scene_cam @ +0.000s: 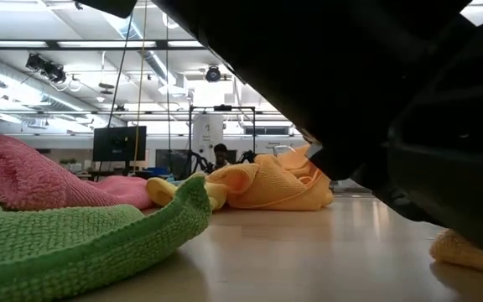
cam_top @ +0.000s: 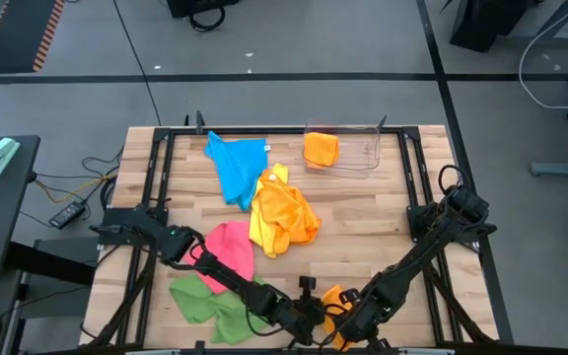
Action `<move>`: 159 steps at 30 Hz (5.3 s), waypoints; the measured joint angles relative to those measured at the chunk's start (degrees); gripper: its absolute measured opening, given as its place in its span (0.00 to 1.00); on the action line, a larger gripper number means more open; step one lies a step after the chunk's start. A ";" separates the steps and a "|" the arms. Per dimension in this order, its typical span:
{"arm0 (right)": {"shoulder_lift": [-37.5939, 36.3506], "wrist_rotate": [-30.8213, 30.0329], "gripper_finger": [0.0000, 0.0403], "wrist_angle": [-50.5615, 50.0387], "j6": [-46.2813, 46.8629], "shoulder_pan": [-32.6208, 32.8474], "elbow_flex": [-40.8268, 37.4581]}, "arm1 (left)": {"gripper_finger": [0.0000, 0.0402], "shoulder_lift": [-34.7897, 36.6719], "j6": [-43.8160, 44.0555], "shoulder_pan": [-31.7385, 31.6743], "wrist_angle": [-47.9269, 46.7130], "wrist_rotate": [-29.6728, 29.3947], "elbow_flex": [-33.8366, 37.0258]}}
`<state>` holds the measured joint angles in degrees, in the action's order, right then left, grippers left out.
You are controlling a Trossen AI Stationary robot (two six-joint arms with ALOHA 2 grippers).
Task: Fold microfiber towels
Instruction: Fold the right orange microfiber cloth
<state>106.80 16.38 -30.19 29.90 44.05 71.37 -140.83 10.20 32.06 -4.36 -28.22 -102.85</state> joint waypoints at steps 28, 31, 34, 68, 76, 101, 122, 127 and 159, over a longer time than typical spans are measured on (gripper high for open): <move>-0.92 -9.68 0.06 -5.44 -13.01 -3.99 0.04 | 0.04 0.04 -4.93 2.34 -0.66 -4.20 0.15; -1.10 -9.74 0.06 -5.48 -13.21 -4.58 0.04 | 0.06 -0.02 -5.16 2.38 -0.61 -4.61 0.15; -1.78 -10.75 0.06 -4.99 -14.01 -5.20 0.04 | 0.04 -0.02 -5.45 2.38 -0.61 -4.62 0.15; -1.90 -26.69 0.43 4.63 -15.50 -7.17 -6.19 | 0.04 -0.02 -5.52 2.51 -1.42 -5.71 0.15; -1.90 -27.71 0.53 5.16 -12.76 -7.13 -8.30 | 0.05 0.58 -6.77 2.98 -2.53 -5.72 0.17; -1.84 -27.77 0.53 8.94 -10.13 -6.67 -11.39 | 0.22 5.60 0.61 2.75 1.50 -7.45 0.15; -2.26 -27.39 0.53 8.55 -9.99 -6.40 -11.37 | 0.55 3.93 8.94 1.77 -4.85 0.87 0.13; -7.02 -28.04 0.53 4.42 -10.20 -6.61 -11.34 | 0.51 3.93 8.88 2.05 -5.13 1.13 0.12; -10.54 -32.63 0.63 61.66 -6.51 1.21 -35.67 | 0.47 3.71 7.20 2.66 -4.91 0.29 0.15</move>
<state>96.26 -16.25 31.47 23.38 45.26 35.70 -137.12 17.40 34.72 -9.26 -27.94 -102.69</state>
